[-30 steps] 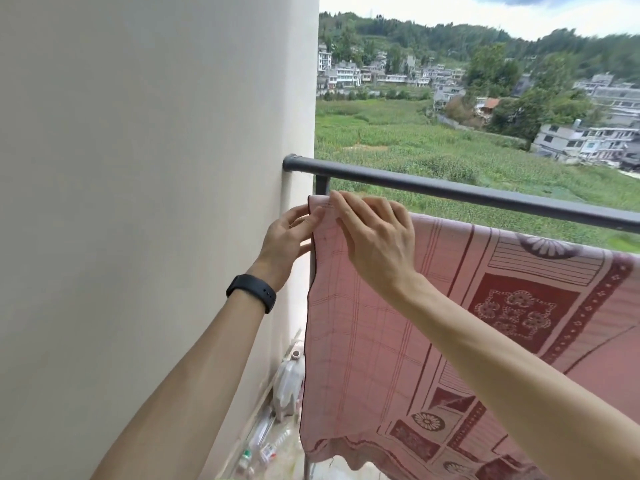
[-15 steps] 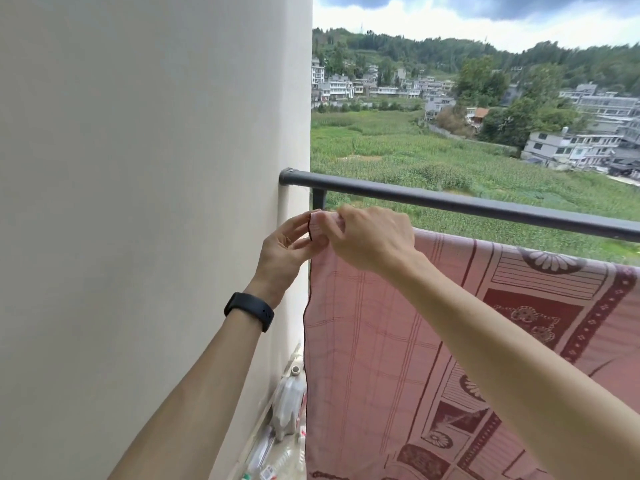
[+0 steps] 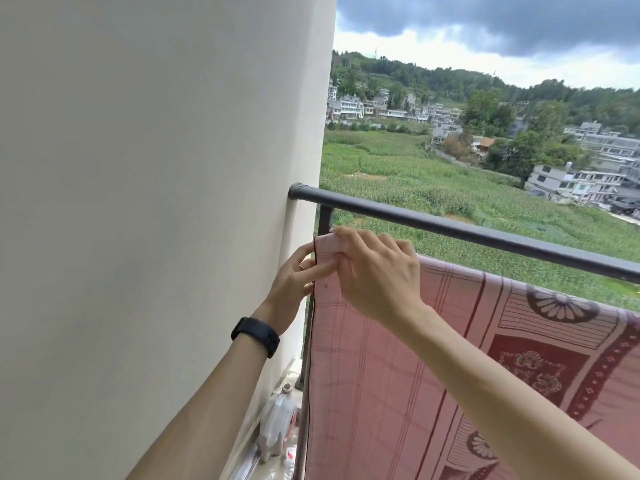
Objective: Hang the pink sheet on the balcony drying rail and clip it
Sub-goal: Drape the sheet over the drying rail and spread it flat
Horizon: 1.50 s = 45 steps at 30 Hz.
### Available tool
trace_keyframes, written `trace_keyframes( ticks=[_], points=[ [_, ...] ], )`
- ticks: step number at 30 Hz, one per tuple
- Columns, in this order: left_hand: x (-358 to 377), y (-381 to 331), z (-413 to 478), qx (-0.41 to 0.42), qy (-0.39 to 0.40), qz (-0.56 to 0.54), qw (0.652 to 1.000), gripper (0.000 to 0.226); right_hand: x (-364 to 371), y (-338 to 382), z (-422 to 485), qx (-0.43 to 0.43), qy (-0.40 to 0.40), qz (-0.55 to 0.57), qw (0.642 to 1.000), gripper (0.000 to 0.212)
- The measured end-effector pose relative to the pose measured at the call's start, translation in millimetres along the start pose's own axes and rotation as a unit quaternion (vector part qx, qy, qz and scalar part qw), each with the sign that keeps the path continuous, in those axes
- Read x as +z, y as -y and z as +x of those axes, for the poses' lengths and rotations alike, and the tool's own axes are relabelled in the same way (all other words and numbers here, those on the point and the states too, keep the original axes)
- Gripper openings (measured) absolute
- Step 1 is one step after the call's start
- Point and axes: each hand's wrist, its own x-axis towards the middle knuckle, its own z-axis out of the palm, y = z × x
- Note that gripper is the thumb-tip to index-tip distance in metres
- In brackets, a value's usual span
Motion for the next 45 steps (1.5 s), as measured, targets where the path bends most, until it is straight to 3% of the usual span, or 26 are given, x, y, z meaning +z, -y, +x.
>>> trace_keyframes(
  ticks=[4, 7, 11, 14, 16, 18, 21, 23, 25, 27, 29, 32, 34, 36, 38, 41, 43, 45],
  points=[
    [-9, 12, -6, -0.013, -0.047, 0.025, 0.999, 0.054, -20, -4, 50, 0.104, 0.218, 0.143, 0.96, 0.057],
    [-9, 27, -17, 0.0, -0.079, 0.108, 0.991, 0.047, -15, -9, 73, 0.132, 0.299, 0.154, 0.932, 0.054],
    [-13, 40, -30, 0.021, -0.17, 0.244, 0.955, 0.021, 1, 8, 76, 0.099, 0.199, 0.138, 0.965, 0.045],
    [-24, 30, -37, 0.057, -0.203, 0.323, 0.923, 0.014, 7, 24, 70, 0.06, 0.105, 0.092, 0.988, 0.041],
    [-37, 17, -37, 0.079, -0.251, 0.294, 0.919, 0.009, 6, 27, 71, 0.063, 0.065, 0.118, 0.989, 0.044],
    [-50, 11, -36, 0.074, -0.274, 0.258, 0.923, 0.005, 2, 29, 70, 0.041, 0.079, 0.12, 0.989, 0.047],
    [-48, 22, -36, -0.013, -0.182, 0.256, 0.949, 0.009, -6, 28, 58, -0.01, 0.107, 0.025, 0.994, 0.051],
    [-39, 29, -41, -0.079, -0.115, 0.193, 0.971, 0.018, -14, 22, 50, 0.009, 0.109, -0.014, 0.994, 0.06],
    [-35, 26, -42, -0.113, -0.087, 0.134, 0.981, 0.027, -19, 14, 48, 0.039, 0.172, -0.013, 0.984, 0.061],
    [-36, 18, -34, -0.113, -0.071, 0.078, 0.988, 0.041, -19, 10, 49, 0.029, 0.217, 0.02, 0.976, 0.052],
    [-33, 3, -22, -0.094, -0.018, 0.036, 0.995, 0.047, -16, 10, 50, -0.014, 0.211, 0.042, 0.976, 0.038],
    [-24, -14, -5, -0.104, 0.03, 0.063, 0.992, 0.035, -16, 9, 48, -0.05, 0.21, 0.088, 0.972, 0.021],
    [-21, -14, 2, -0.11, -0.033, 0.097, 0.989, 0.017, -23, 6, 42, -0.039, 0.203, 0.145, 0.968, 0.026],
    [-25, -7, 6, -0.062, -0.098, 0.136, 0.984, 0.012, -34, -4, 30, -0.021, 0.154, 0.153, 0.976, 0.034],
    [-29, -4, 9, -0.023, -0.137, 0.155, 0.978, 0.005, -46, -23, 11, -0.004, 0.1, 0.069, 0.993, 0.043],
    [-23, -4, 15, -0.033, -0.154, 0.146, 0.977, 0.012, -63, -65, -27, 0.066, 0.07, -0.061, 0.994, 0.053],
    [-14, -11, 17, -0.031, -0.157, 0.143, 0.977, 0.006, -72, -91, -52, 0.122, 0.072, -0.098, 0.985, 0.061],
    [-5, -20, 18, -0.005, -0.158, 0.118, 0.98, 0.017, -74, -110, -76, 0.161, 0.066, -0.119, 0.978, 0.066]
  ],
)
